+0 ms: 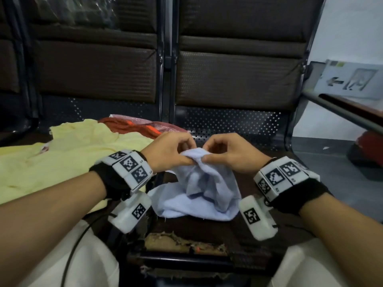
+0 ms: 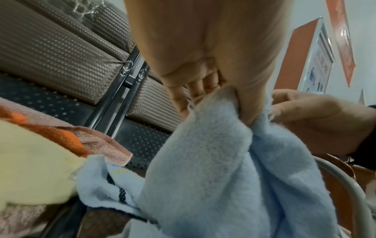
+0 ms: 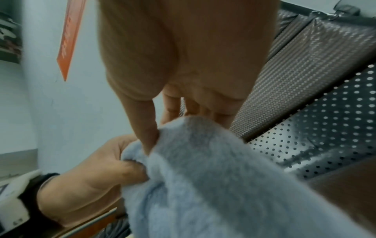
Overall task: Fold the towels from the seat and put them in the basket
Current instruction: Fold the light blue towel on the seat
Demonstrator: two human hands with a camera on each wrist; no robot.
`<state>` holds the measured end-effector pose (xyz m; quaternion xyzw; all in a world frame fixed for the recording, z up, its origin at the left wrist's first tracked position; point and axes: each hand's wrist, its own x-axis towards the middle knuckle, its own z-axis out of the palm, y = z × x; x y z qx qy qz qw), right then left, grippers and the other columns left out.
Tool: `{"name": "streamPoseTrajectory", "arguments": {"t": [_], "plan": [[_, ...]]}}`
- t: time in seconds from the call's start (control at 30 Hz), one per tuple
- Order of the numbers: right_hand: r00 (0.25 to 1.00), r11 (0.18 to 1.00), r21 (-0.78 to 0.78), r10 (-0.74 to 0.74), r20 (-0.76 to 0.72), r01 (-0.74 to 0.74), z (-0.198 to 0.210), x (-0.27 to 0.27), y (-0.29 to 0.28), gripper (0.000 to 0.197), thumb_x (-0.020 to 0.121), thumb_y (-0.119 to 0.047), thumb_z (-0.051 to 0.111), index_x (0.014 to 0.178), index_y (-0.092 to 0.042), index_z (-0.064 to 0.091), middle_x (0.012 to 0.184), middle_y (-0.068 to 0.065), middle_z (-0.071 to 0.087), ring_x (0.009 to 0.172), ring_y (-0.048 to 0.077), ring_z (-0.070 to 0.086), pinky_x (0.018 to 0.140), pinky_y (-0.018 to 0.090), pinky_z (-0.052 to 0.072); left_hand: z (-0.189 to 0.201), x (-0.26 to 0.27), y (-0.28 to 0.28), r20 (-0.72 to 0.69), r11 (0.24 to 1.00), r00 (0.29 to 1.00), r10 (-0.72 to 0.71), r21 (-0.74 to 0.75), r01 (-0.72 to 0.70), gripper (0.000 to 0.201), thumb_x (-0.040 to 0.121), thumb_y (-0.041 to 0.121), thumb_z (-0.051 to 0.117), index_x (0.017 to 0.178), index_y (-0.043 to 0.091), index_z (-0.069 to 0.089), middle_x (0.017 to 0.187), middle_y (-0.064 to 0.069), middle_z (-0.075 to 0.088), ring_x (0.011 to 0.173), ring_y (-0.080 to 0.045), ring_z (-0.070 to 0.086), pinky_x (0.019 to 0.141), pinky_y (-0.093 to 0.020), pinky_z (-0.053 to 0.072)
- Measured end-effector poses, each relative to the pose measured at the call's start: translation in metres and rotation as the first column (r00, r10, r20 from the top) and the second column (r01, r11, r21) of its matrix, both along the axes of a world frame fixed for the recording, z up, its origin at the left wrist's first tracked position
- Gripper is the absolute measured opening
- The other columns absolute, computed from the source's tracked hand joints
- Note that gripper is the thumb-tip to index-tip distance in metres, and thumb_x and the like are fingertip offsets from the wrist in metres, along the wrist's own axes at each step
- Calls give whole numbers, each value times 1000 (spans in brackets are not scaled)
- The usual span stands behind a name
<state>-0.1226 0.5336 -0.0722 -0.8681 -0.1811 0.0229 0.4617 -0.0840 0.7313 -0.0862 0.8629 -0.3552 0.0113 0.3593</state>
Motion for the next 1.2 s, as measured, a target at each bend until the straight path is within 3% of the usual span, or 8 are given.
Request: {"name": "streamPoseTrajectory", "arguments": {"t": [0.23, 0.4, 0.5, 0.63, 0.77, 0.87, 1.0, 1.2], "plan": [[968, 928, -366, 28, 248, 67, 9, -11, 7, 27, 70, -5, 69, 94, -18, 65, 81, -5, 66, 72, 9, 58, 65, 18, 46, 0, -8, -4, 130, 981, 992, -3, 195, -22, 28, 71, 19, 77, 77, 17, 50, 79, 3, 52, 70, -12, 44, 58, -21, 31], [946, 852, -506, 40, 321, 136, 20, -16, -6, 21, 76, -27, 76, 96, -18, 75, 86, -3, 68, 73, 5, 54, 64, 12, 36, 8, -15, 4, -114, 976, 983, -141, 148, 157, 16, 79, 17, 73, 79, 14, 58, 100, -3, 59, 92, -13, 54, 82, -20, 41], [937, 859, -486, 21, 350, 162, 21, -20, -13, 22, 81, -32, 72, 96, -17, 74, 87, 0, 63, 75, 10, 53, 67, 19, 37, 13, -16, 13, -246, 991, 962, -119, 29, 130, 6, 84, 12, 67, 83, 13, 62, 90, -5, 66, 81, -10, 61, 77, -23, 47], [963, 936, -337, -5, 271, 100, 18, -27, -13, 22, 86, -28, 67, 102, -14, 63, 97, 0, 62, 87, 15, 59, 77, 27, 47, 16, -22, 12, -85, 993, 995, -43, -113, 34, 14, 85, 15, 66, 80, 12, 53, 65, -4, 54, 60, -12, 47, 60, -28, 40], [981, 997, -43, -52, 189, 61, 17, -33, -3, 35, 82, -39, 67, 110, -18, 59, 107, -6, 63, 99, 6, 60, 86, 22, 50, 24, -26, 8, 14, 963, 1000, 15, -271, -10, 15, 86, 22, 64, 82, 16, 51, 66, -11, 57, 59, -13, 48, 56, -28, 39], [957, 989, -78, -102, 271, 128, 15, -33, 6, 19, 84, -31, 69, 98, -17, 67, 96, -1, 65, 91, 12, 62, 85, 32, 51, 28, -29, 6, 73, 941, 995, 68, -337, -40, 18, 86, 22, 65, 80, 15, 49, 59, -2, 52, 53, -7, 43, 53, -21, 37], [969, 986, -96, -110, 219, 134, 14, -28, 19, 11, 89, -22, 60, 78, -24, 58, 78, -6, 62, 77, 16, 60, 76, 40, 51, 31, -28, 9, 67, 920, 990, 126, -382, -91, 22, 84, 21, 65, 78, 11, 47, 59, -18, 50, 51, -14, 41, 51, -29, 35], [910, 965, 71, -260, 324, 251, 23, -18, 15, 6, 91, -17, 58, 86, -20, 61, 86, -6, 65, 85, 12, 61, 81, 32, 49, 24, -18, 27, 35, 992, 998, 42, -123, -37, 13, 85, 18, 66, 89, 10, 57, 80, -2, 63, 72, -15, 57, 69, -34, 48]]}}
